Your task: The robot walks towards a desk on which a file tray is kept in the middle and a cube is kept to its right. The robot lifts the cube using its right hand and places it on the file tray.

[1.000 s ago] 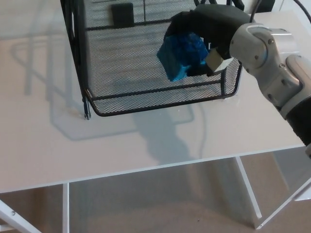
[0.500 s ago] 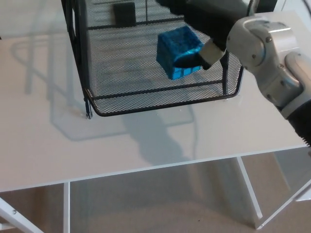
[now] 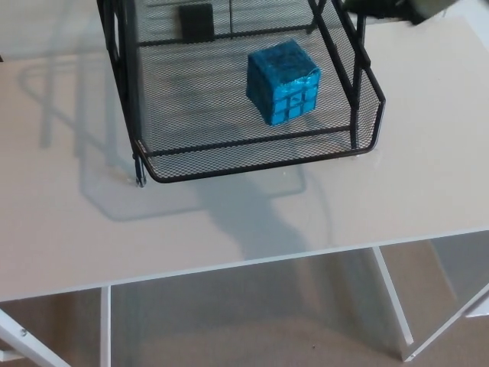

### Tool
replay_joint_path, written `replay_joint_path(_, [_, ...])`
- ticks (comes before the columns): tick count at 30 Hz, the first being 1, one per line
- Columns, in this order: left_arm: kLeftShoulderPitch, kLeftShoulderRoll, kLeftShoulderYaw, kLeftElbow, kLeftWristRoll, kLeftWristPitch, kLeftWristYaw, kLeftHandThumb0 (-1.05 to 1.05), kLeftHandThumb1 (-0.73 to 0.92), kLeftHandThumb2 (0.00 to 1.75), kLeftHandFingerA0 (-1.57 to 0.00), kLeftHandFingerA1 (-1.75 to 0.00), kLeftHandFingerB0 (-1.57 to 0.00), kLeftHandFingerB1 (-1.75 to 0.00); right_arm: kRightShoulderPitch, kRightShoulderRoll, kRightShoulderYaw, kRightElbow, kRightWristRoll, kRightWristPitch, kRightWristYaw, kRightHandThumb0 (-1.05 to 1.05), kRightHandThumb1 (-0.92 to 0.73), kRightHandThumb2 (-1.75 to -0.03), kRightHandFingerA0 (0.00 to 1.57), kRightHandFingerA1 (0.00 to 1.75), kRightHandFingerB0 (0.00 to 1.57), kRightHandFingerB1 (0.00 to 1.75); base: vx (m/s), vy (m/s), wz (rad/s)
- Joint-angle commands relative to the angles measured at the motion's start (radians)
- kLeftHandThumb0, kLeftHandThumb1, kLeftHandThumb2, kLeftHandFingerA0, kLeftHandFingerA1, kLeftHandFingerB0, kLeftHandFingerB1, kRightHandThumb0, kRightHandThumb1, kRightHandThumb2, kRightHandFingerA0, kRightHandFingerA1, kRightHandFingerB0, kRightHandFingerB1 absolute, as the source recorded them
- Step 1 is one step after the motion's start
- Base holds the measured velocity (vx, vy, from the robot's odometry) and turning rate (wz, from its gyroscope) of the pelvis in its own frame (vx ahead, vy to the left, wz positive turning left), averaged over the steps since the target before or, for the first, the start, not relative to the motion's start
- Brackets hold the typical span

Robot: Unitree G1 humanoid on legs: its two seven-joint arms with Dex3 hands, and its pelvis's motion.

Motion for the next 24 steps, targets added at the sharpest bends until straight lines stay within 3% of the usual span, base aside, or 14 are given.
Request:
replay_joint_path(1, [0.018, 0.015, 0.012, -0.036, -0.003, 0.008, -0.001, -0.73, 0.9, 0.67, -0.33, -0.56, -0.21, -0.41, 0.227, -0.21, -0.474, -0.229, 0.284, 0.123, 0.171, -0.6, -0.53, -0.74, 0.0, 0.0, 0.0, 0.0, 0.0, 0.0, 0.0])
replay_joint_path(3, [0.025, 0.014, 0.016, -0.039, -0.006, 0.005, 0.001, -0.73, 0.71, 1.06, -0.31, -0.62, -0.15, -0.51, 0.301, -0.247, -0.634, -0.173, 0.327, 0.16, 0.184, -0.62, -0.57, -0.77, 0.0, 0.0, 0.0, 0.1, 0.0, 0.0, 0.0])
replay_joint_path(5, [0.033, 0.013, 0.011, -0.039, 0.002, -0.011, 0.007, -0.73, 0.71, 1.06, -0.3, -0.62, -0.16, -0.51, 0.384, -0.276, -0.771, -0.085, 0.343, 0.174, 0.175, -0.63, -0.57, -0.77, 0.0, 0.0, 0.0, 0.09, 0.0, 0.0, 0.0])
replay_joint_path(6, [0.025, 0.012, 0.007, -0.028, 0.005, -0.013, 0.008, -0.74, 0.91, 0.67, -0.36, -0.59, -0.19, -0.42, 0.453, -0.283, -0.868, -0.024, 0.345, 0.185, 0.156, -0.65, -0.63, -0.74, 0.0, 0.0, 0.02, 0.1, 0.0, 0.0, 0.0])
replay_joint_path(9, [0.012, 0.008, 0.006, -0.01, 0.003, -0.016, 0.004, -0.73, 0.91, 0.67, -0.35, -0.59, -0.19, -0.41, 0.6, -0.274, -1.047, 0.078, 0.37, 0.142, 0.104, -0.65, -0.62, -0.73, 0.0, 0.05, 0.08, 0.12, 0.0, 0.0, 0.0])
replay_joint_path(11, [-0.001, 0.009, 0.007, 0.006, -0.001, -0.02, -0.006, -0.72, 0.72, 1.05, -0.3, -0.62, -0.15, -0.51, 0.708, -0.26, -1.13, 0.167, 0.331, 0.133, -0.012, -0.78, -0.45, -0.85, 0.0, 0.31, 0.0, 0.29, 0.0, 0.0, 0.0])
replay_joint_path(13, [0.002, 0.021, -0.001, -0.025, 0.012, 0.001, 0.001, -0.72, 0.92, 0.67, -0.34, -0.58, -0.24, -0.43, 0.805, -0.249, -1.19, 0.311, 0.384, 0.049, -0.074, -0.77, -0.43, -0.84, 0.0, 0.31, 0.0, 0.23, 0.0, 0.0, 0.0])
replay_joint_path(15, [0.015, 0.017, 0.015, -0.035, -0.006, 0.0, -0.008, -0.72, 0.72, 1.06, -0.3, -0.61, -0.18, -0.51, 0.894, -0.215, -1.239, 0.512, 0.462, -0.035, -0.183, -0.65, -0.5, -0.8, 0.0, 0.48, 0.01, 0.39, 0.0, 0.0, 0.0])
replay_joint_path(16, [0.014, 0.017, 0.018, -0.033, -0.009, 0.004, -0.008, -0.72, 0.91, 0.67, -0.32, -0.57, -0.24, -0.4, 0.923, -0.199, -1.248, 0.564, 0.487, -0.067, -0.202, -0.65, -0.49, -0.8, 0.0, 0.46, 0.04, 0.42, 0.0, 0.0, 0.0])
replay_joint_path(17, [0.013, 0.016, 0.014, -0.03, -0.006, 0.002, -0.009, -0.72, 0.91, 0.67, -0.33, -0.58, -0.23, -0.41, 0.926, -0.172, -1.285, 0.612, 0.54, -0.09, -0.223, -0.58, -0.55, -0.57, 0.35, 0.93, 0.08, 0.42, 0.0, 0.0, 0.0])
replay_joint_path(19, [0.01, 0.011, 0.014, -0.018, -0.008, -0.007, -0.011, -0.72, 0.9, 0.67, -0.32, -0.56, -0.2, -0.4, 0.94, -0.117, -1.32, 0.62, 0.58, -0.092, -0.254, -0.56, -0.61, -0.58, 0.58, 1.08, 0.09, 0.39, 0.0, 0.0, 0.0])
replay_joint_path(21, [0.009, 0.0, 0.018, -0.006, -0.016, -0.016, -0.009, -0.72, 0.9, 0.67, -0.32, -0.56, -0.2, -0.4, 0.957, -0.056, -1.348, 0.617, 0.609, -0.087, -0.29, -0.56, -0.61, -0.58, 0.58, 1.08, 0.09, 0.39, 0.0, 0.0, 0.0])
replay_joint_path(22, [0.013, -0.001, 0.008, -0.013, -0.003, -0.013, 0.003, -0.73, 0.72, 1.06, -0.3, -0.61, -0.17, -0.51, 0.987, -0.023, -1.331, 0.577, 0.575, -0.011, -0.294, -0.53, -0.48, -0.93, 0.4, 0.79, 0.0, 0.39, 0.0, 0.0, 0.0])
replay_joint_path(24, [0.015, 0.013, 0.015, -0.018, -0.006, -0.006, -0.005, -0.71, 0.92, 0.67, -0.33, -0.54, -0.23, -0.4, 1.001, 0.019, -1.332, 0.581, 0.584, 0.012, -0.302, -0.49, -0.63, -0.65, 0.46, 0.98, 0.0, 0.31, 0.0, 0.0, 0.0])
